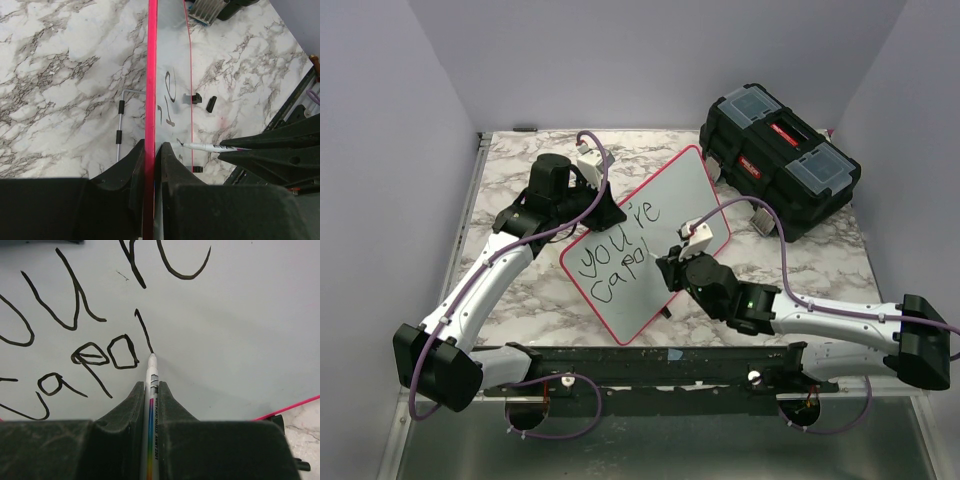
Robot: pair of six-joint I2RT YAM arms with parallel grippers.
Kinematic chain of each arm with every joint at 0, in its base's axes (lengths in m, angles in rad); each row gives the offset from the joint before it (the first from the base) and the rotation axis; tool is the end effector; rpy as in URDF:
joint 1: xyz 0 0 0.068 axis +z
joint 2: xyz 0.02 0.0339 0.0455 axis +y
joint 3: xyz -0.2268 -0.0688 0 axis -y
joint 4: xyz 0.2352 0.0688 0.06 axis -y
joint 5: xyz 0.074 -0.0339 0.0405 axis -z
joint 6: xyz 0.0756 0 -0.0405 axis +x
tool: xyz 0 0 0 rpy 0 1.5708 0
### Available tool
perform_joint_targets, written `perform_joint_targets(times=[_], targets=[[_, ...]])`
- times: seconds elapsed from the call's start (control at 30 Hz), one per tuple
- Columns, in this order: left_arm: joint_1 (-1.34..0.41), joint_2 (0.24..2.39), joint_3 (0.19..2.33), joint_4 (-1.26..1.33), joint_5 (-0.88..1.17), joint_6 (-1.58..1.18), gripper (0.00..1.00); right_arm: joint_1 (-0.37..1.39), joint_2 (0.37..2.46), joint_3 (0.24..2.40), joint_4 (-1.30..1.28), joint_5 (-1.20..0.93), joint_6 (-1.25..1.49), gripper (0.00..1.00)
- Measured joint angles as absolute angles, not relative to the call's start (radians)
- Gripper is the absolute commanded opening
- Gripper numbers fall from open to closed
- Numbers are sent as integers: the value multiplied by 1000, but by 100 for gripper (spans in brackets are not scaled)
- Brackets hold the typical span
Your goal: Write a sentence on the whiteboard
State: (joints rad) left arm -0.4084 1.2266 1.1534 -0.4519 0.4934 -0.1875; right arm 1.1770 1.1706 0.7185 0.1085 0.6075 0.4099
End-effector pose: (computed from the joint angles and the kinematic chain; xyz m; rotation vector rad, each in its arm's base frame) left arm 0.2648 -0.1536 0.2992 0.5407 2.0777 -0.8710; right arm 0.1540 0.2582 0.2278 -0.3117 1.8574 0.5189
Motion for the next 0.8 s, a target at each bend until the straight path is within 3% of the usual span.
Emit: perform_joint_targets(times=[0.8], targets=[[-410,1227,1153,-451,493,-187,0,1177,1205,783,111,654,387,1]])
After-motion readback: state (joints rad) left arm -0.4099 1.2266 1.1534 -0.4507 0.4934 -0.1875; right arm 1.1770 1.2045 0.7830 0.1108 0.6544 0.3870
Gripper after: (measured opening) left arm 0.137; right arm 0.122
